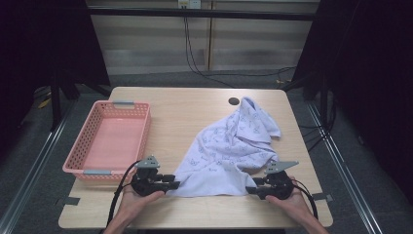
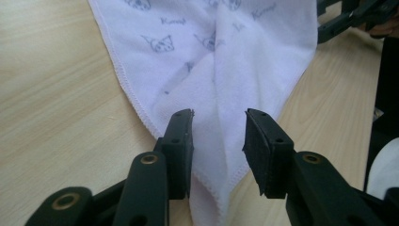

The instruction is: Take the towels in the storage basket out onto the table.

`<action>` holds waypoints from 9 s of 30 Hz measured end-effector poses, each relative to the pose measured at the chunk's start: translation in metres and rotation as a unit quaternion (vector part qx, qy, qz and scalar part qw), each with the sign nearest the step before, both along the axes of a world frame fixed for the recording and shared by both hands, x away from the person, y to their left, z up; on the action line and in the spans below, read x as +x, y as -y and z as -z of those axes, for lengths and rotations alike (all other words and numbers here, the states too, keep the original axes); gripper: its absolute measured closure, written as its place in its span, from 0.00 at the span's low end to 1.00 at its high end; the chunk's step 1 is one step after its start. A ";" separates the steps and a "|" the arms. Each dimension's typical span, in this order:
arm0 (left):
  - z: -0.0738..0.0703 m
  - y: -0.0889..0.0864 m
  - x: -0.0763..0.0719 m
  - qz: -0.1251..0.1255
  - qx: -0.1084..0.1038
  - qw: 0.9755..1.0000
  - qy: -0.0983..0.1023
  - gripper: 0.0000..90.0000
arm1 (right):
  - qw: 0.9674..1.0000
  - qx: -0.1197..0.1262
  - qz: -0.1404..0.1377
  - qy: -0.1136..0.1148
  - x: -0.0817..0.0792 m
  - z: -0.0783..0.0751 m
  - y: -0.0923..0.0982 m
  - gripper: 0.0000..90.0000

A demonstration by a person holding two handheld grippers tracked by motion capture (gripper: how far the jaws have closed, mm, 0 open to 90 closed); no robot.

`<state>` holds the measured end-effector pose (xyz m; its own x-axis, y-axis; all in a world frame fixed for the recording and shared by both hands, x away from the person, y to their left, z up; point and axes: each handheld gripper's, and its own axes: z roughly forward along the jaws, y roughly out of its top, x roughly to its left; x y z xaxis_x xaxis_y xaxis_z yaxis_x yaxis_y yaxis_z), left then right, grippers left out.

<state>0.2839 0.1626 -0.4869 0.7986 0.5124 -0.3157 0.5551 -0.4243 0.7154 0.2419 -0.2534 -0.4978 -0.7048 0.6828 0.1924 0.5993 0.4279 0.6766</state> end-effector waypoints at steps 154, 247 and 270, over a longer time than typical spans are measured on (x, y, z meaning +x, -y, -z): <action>0.012 0.027 -0.004 0.045 0.040 0.998 -0.034 0.96 | 0.996 -0.022 0.068 0.052 0.062 -0.012 -0.005 0.57; -0.023 0.023 0.008 -0.017 -0.063 0.998 0.014 0.74 | 0.996 0.024 0.080 0.042 0.011 -0.025 0.045 0.90; -0.004 0.040 0.010 0.024 0.024 0.999 0.027 0.93 | 0.996 0.005 0.082 0.029 0.019 -0.012 0.033 0.62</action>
